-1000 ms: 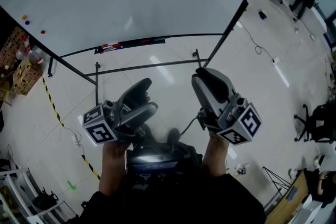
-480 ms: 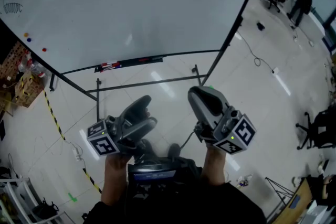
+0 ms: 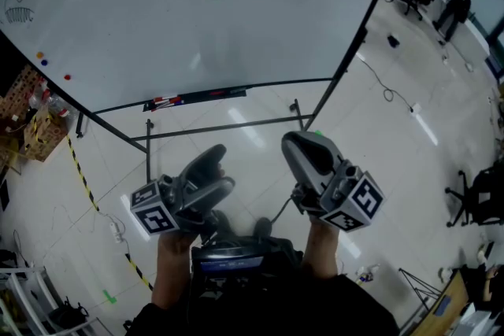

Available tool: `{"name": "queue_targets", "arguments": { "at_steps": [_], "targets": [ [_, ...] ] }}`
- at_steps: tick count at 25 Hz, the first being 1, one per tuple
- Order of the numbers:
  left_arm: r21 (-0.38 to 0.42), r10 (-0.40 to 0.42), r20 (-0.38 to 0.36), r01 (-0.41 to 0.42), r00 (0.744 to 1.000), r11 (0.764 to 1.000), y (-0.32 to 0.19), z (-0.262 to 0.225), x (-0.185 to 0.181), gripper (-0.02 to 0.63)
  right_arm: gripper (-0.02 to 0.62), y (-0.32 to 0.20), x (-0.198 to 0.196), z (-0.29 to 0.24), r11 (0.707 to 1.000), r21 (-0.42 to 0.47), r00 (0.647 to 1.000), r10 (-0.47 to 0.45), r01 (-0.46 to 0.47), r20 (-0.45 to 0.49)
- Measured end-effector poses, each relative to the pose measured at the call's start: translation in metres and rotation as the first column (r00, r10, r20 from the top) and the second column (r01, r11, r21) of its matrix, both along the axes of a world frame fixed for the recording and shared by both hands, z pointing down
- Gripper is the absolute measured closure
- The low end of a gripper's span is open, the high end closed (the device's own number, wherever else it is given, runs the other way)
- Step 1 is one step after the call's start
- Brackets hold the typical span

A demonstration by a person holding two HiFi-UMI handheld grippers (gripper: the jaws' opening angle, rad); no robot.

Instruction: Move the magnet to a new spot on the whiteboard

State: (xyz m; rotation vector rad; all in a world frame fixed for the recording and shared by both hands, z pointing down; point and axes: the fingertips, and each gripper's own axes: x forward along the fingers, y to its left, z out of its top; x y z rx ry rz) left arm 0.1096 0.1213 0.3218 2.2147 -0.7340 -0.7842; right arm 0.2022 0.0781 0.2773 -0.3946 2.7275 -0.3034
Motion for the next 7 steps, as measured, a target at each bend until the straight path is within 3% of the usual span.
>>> {"name": "queue_targets", "arguments": {
  "at_steps": [7],
  "targets": [
    [0.0,0.004,0.001,-0.004,1.0,1.0,0.0021,0.0027,-0.0027,0.166,0.557,0.003,-0.0033,0.0016,1.0,-0.008,1.0,0.003,-0.003,0.004]
  ]
}}
